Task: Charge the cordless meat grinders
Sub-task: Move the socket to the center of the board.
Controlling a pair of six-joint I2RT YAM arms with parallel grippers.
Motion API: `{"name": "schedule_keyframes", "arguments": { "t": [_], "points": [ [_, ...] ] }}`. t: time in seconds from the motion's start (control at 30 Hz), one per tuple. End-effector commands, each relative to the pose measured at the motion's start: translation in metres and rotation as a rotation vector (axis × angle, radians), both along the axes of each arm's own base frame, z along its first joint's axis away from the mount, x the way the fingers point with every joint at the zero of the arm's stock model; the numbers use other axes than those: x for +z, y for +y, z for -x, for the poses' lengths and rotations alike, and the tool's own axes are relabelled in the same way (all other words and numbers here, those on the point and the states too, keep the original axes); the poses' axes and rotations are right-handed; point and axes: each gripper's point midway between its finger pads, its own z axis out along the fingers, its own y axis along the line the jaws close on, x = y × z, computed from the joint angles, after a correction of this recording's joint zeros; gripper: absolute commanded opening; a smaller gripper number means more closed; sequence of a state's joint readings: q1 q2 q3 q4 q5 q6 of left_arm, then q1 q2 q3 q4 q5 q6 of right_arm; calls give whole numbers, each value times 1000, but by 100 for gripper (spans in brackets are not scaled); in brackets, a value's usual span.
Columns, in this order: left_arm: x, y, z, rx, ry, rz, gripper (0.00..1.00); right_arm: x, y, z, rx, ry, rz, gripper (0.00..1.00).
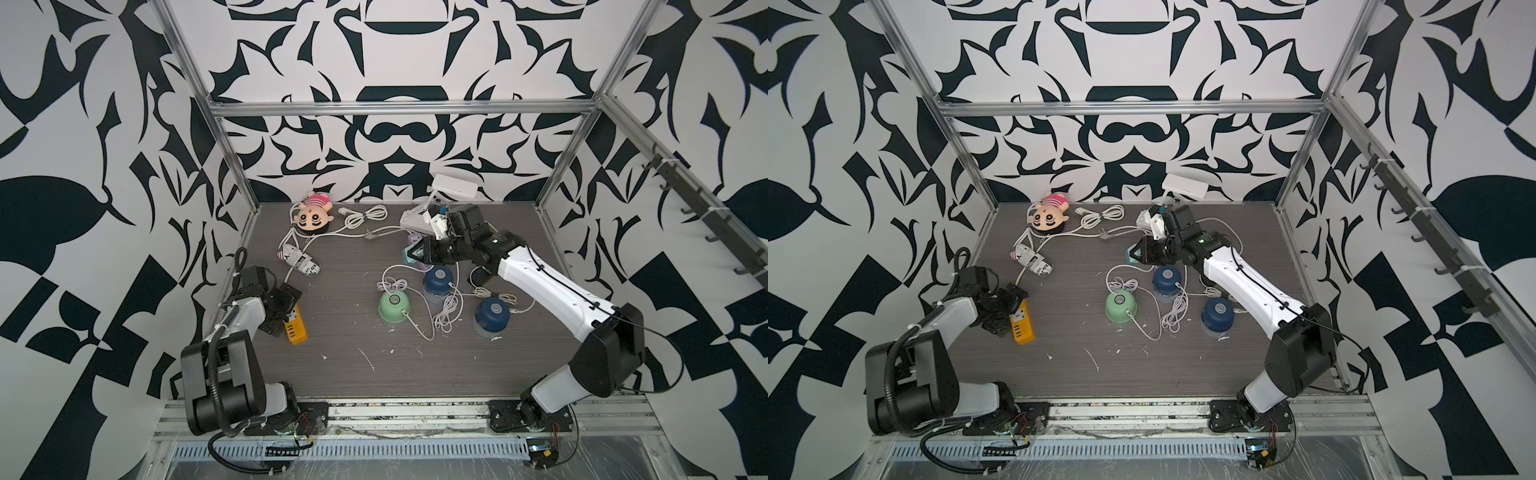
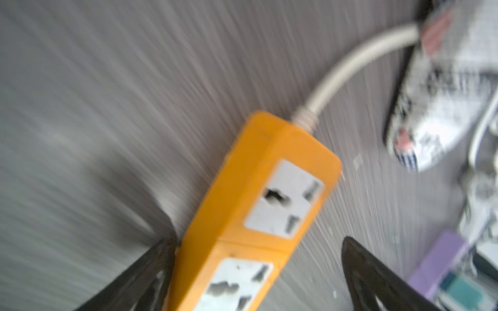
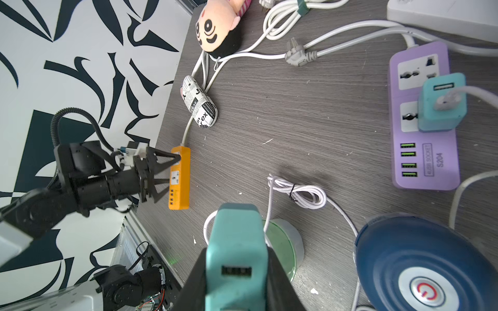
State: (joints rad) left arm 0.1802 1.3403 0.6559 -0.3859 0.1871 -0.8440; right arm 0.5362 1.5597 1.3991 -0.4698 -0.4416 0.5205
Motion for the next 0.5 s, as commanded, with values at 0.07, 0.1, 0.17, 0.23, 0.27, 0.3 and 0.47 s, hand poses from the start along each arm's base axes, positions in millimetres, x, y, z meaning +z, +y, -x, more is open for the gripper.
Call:
{"name": "schedule_keyframes", "arguments": {
  "t": [0.07,0.1,0.17,0.23,0.27,0.3,0.47],
  "points": [
    [2,-34,-9,-48,-20,-4,99,29,12,-11,28,-70,-57,0],
    [1,-42,-12,-57,-24,8,99,29,15,-9,42,-75,-61,0],
    [1,-56,-16,-76,-41,29,99,32,21,-8,69,-104,-54,0],
    [5,-65,-20,-102,-54,20,98,35,31,-3,114,-143,-38,0],
    [9,-66,-22,-110,-59,3,98,37,39,1,144,-165,-23,0],
    [16,-65,-23,-117,-66,-13,98,39,47,5,176,-189,-4,0],
    [72,-47,-28,-112,-174,-136,98,44,87,22,301,-267,61,0]
  ]
}}
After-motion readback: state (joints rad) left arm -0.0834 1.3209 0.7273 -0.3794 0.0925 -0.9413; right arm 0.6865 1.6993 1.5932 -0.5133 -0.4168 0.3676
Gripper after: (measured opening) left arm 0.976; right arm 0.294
